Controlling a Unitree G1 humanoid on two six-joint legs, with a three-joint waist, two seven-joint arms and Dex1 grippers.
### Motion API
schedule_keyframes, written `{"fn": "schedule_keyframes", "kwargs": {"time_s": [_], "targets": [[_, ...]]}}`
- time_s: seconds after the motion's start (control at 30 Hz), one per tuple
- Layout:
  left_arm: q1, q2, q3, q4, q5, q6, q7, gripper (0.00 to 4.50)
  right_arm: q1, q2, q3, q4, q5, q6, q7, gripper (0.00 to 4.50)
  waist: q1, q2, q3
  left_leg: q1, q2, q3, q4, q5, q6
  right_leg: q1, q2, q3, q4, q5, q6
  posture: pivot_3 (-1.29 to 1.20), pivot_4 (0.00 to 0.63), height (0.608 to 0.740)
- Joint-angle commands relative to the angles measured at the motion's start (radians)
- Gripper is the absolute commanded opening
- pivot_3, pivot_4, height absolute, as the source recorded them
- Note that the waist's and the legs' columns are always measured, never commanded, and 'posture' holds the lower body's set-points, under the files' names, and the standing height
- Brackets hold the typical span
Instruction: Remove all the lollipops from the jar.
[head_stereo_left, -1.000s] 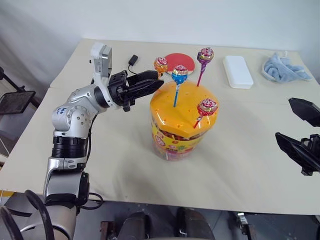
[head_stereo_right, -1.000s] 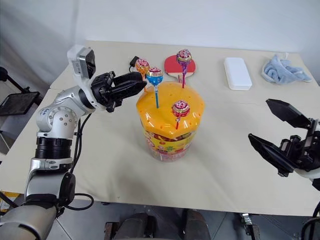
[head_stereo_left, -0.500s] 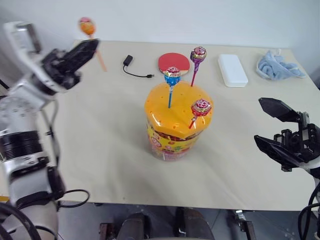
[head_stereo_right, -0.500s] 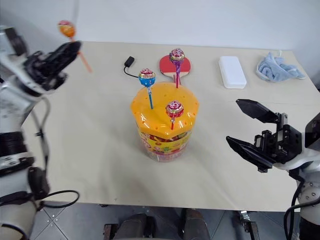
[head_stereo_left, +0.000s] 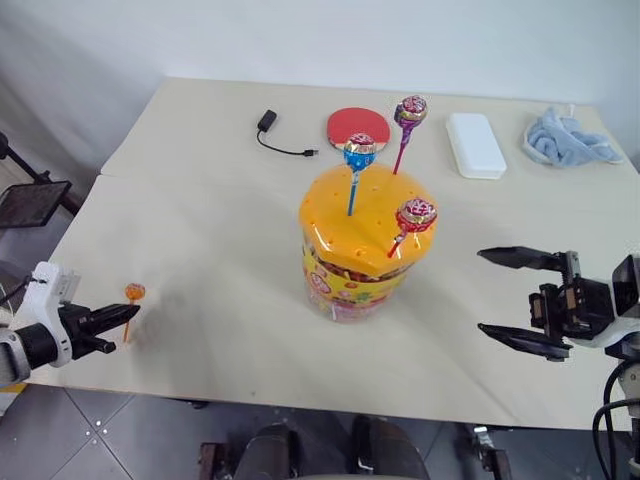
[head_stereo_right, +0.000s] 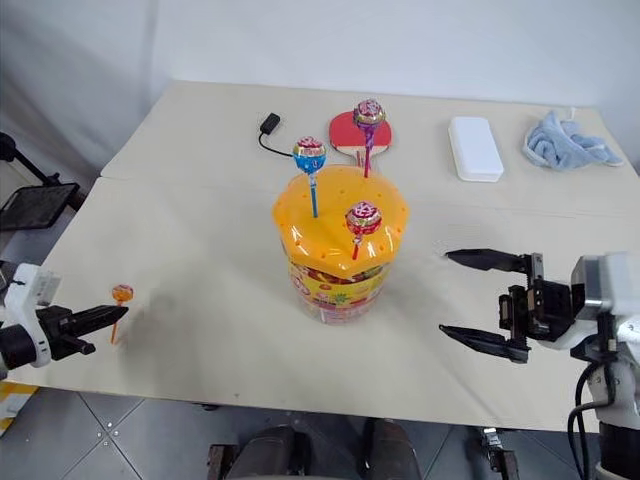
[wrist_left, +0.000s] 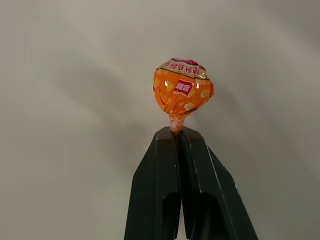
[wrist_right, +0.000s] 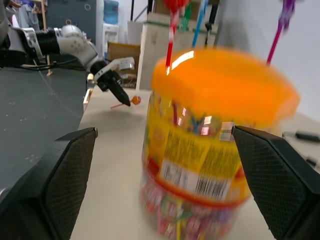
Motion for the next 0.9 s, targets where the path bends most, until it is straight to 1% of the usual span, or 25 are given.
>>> {"fn": "schedule_keyframes", "kwargs": {"time_s": [0.03,0.1,0.13,0.17,0.27,0.3,0.37,0.43,0.47,0.53,0.6,0.67,0.7,0.8,0.87,0.9], "targets": [[0.018,0.009,0.010,-0.005,0.023,0.000,0.014,0.01,0.029,-0.014,-0.015,0.009,-0.012,-0.041,0.070,4.50,-0.003,0.001,0.000,0.001,0.000,0.000,0.000,0.000,0.000,0.000,0.000,0.000,0.000,0.000,0.000,0.00,0.150,0.740],[0.009,0.008,0.006,0.004,0.015,0.001,0.006,0.01,0.046,-0.016,-0.017,0.005,-0.013,-0.048,0.075,4.50,-0.006,0.001,0.000,0.001,0.000,0.001,-0.001,0.000,0.000,0.000,0.000,0.000,0.001,0.000,0.000,0.00,0.150,0.740],[-0.006,-0.003,0.008,0.001,0.008,-0.021,0.000,0.49,0.051,-0.016,-0.019,0.001,-0.011,-0.049,0.071,4.50,-0.007,0.001,0.000,0.001,0.000,0.001,-0.001,0.000,0.000,0.000,0.000,0.000,0.001,0.000,0.000,0.00,0.150,0.740],[-0.017,-0.008,0.013,-0.002,-0.012,-0.012,-0.009,0.66,0.056,-0.017,-0.021,-0.005,-0.008,-0.050,0.066,4.50,-0.008,0.001,0.000,0.000,0.000,0.001,-0.001,0.000,0.000,0.000,0.000,0.000,0.001,0.000,0.000,0.00,0.150,0.740],[-0.005,0.017,0.014,0.015,-0.015,-0.029,-0.063,1.52,0.070,-0.016,-0.031,-0.024,0.003,-0.046,0.046,4.50,-0.013,0.001,0.000,0.001,0.000,0.001,0.000,0.000,0.000,0.000,0.000,0.000,0.001,0.000,0.000,0.00,0.150,0.740],[0.003,0.032,0.031,0.055,-0.009,-0.054,-0.099,1.78,0.086,-0.022,-0.044,-0.038,0.009,-0.038,0.041,4.50,-0.016,0.001,0.000,0.001,0.000,0.001,-0.001,0.000,0.000,0.000,0.000,0.000,0.001,0.000,0.000,0.00,0.150,0.740],[-0.001,0.057,0.066,0.160,0.011,-0.144,-0.175,2.36,0.112,-0.031,-0.073,-0.063,0.031,-0.015,0.021,4.50,-0.018,0.001,0.000,0.000,0.000,0.000,-0.001,0.000,0.000,0.000,0.000,-0.001,0.001,0.000,-0.001,0.00,0.150,0.740],[-0.011,0.093,0.112,0.279,0.019,-0.306,-0.318,2.96,0.127,-0.042,-0.119,-0.085,0.079,0.031,-0.027,4.50,-0.019,0.001,0.000,0.000,0.001,0.000,-0.001,0.000,-0.001,-0.001,0.001,-0.001,0.001,-0.001,-0.001,0.00,0.150,0.740],[-0.016,0.122,0.146,0.322,-0.002,-0.355,-0.411,3.22,0.129,-0.049,-0.146,-0.095,0.104,0.056,-0.053,4.50,-0.020,0.001,0.000,-0.001,0.001,0.000,-0.001,0.000,-0.001,-0.001,0.001,-0.002,0.001,-0.001,-0.001,0.00,0.150,0.740],[-0.039,0.163,0.188,0.383,-0.031,-0.413,-0.518,3.22,0.126,-0.057,-0.182,-0.105,0.137,0.091,-0.098,4.50,-0.022,0.000,0.000,-0.001,0.000,0.001,0.000,0.000,-0.001,-0.001,0.000,-0.002,0.000,-0.001,-0.001,0.00,0.150,0.740],[-0.067,0.179,0.192,0.422,-0.034,-0.448,-0.564,3.22,0.120,-0.062,-0.196,-0.106,0.148,0.109,-0.113,4.50,-0.022,0.000,0.000,-0.001,0.001,0.001,0.000,-0.001,-0.001,-0.002,-0.001,-0.002,-0.001,-0.001,-0.002,0.00,0.150,0.740],[-0.121,0.209,0.152,0.361,-0.063,-0.465,-0.648,3.22,0.104,-0.068,-0.234,-0.121,0.180,0.130,-0.158,4.50,-0.017,0.002,0.001,-0.001,0.000,0.000,-0.001,-0.001,-0.002,-0.001,-0.002,-0.002,-0.001,-0.001,-0.002,0.00,0.150,0.740],[-0.174,0.206,0.121,0.312,-0.094,-0.455,-0.665,3.22,0.097,-0.071,-0.251,-0.131,0.197,0.143,-0.181,4.50,-0.016,0.003,0.001,-0.001,-0.001,0.000,-0.001,-0.001,-0.002,-0.001,-0.003,-0.002,0.000,-0.001,-0.002,0.00,0.150,0.740],[-0.392,0.119,-0.022,0.156,-0.187,-0.434,-0.650,3.22,0.092,-0.077,-0.292,-0.162,0.237,0.178,-0.230,4.50,0.008,0.004,0.002,-0.002,-0.003,-0.001,0.000,-0.001,-0.001,-0.001,-0.005,-0.003,0.000,0.000,0.000,0.00,0.150,0.740],[-0.550,0.020,-0.164,0.060,-0.210,-0.413,-0.608,3.22,0.086,-0.083,-0.311,-0.181,0.250,0.191,-0.250,4.50,0.010,0.005,0.001,-0.002,-0.006,-0.002,0.000,0.000,0.001,-0.001,-0.006,-0.002,0.001,0.001,0.001,0.00,0.150,0.740],[-0.611,-0.023,-0.217,0.036,-0.219,-0.396,-0.592,3.39,0.080,-0.085,-0.318,-0.191,0.257,0.197,-0.264,4.50,0.007,0.004,0.001,-0.002,-0.007,-0.002,0.000,0.001,0.002,0.001,-0.006,-0.003,0.003,0.002,0.003,0.00,0.150,0.740]]}}
